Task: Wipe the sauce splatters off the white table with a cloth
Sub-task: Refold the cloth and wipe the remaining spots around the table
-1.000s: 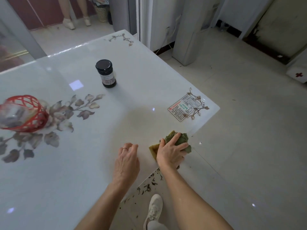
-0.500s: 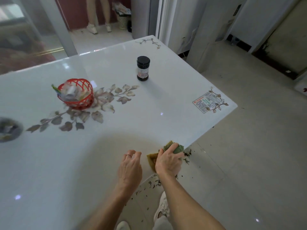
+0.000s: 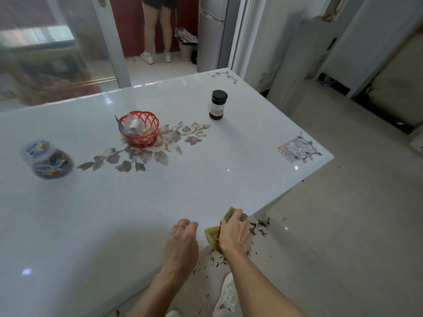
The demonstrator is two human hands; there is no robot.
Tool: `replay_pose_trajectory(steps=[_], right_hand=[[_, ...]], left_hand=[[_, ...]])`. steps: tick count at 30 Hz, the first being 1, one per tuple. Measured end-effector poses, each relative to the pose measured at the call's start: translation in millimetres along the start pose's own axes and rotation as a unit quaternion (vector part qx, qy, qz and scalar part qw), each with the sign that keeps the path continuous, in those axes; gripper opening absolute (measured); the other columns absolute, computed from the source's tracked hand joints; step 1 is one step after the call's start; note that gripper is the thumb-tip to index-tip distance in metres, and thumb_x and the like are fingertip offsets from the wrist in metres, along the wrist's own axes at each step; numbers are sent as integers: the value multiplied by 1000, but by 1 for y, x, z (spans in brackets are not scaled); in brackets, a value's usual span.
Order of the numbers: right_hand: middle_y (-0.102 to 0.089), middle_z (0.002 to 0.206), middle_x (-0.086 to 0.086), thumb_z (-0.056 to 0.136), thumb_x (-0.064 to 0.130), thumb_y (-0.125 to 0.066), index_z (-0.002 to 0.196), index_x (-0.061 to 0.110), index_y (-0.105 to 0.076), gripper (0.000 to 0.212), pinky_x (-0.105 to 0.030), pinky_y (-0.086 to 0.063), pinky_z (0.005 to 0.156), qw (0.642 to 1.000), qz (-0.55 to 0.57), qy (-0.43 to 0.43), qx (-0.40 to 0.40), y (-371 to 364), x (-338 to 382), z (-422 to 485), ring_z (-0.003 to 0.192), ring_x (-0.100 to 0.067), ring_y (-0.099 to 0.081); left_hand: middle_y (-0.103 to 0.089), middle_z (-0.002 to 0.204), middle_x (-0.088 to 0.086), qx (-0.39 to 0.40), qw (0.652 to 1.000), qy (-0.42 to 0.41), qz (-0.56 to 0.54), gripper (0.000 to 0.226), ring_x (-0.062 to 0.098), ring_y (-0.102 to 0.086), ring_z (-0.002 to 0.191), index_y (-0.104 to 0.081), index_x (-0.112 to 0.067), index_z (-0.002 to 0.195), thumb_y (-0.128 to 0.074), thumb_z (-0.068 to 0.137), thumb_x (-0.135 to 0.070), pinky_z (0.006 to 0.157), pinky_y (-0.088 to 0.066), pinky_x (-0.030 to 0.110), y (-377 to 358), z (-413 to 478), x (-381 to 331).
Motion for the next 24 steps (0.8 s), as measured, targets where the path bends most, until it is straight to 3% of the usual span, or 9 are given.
replay_pose_trajectory(steps=[10, 17, 24], right_hand=[[-40, 126, -16, 99, 48, -50, 140, 18, -27, 55, -29, -44, 66, 993, 89, -62, -41, 8, -12, 50, 84, -20, -43], [-37, 128, -17, 101, 48, -46, 143, 18, -23, 56, -29, -44, 65, 991, 89, -85, -60, 37, -49, 129, 89, -22, -50], [-45, 119, -16, 101, 43, -45, 142, 16, -30, 51, -30, -38, 57, 985, 103, -80, -110, 64, -75, 189, 83, -23, -48]], left_hand=[[-43, 131, 6, 31, 998, -46, 2, 45, 19, -44, 116, -47, -16, 128, -45, 85, 0, 90, -46, 27, -29, 38, -46], [-47, 126, 7, 57, 993, -99, 3, 44, 18, -46, 109, -51, -14, 121, -45, 83, 7, 91, -44, 24, -69, 100, -118], [-48, 124, 5, 69, 989, -132, 24, 27, 19, -48, 103, -51, -19, 112, -52, 87, -8, 87, -46, 29, -105, 166, -184]])
Point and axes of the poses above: each hand's wrist, its own z-axis towards the middle knuckle, its own y-axis out of the back of the hand, x = y × z, the point moved 8 cm from there along z, towards the middle knuckle
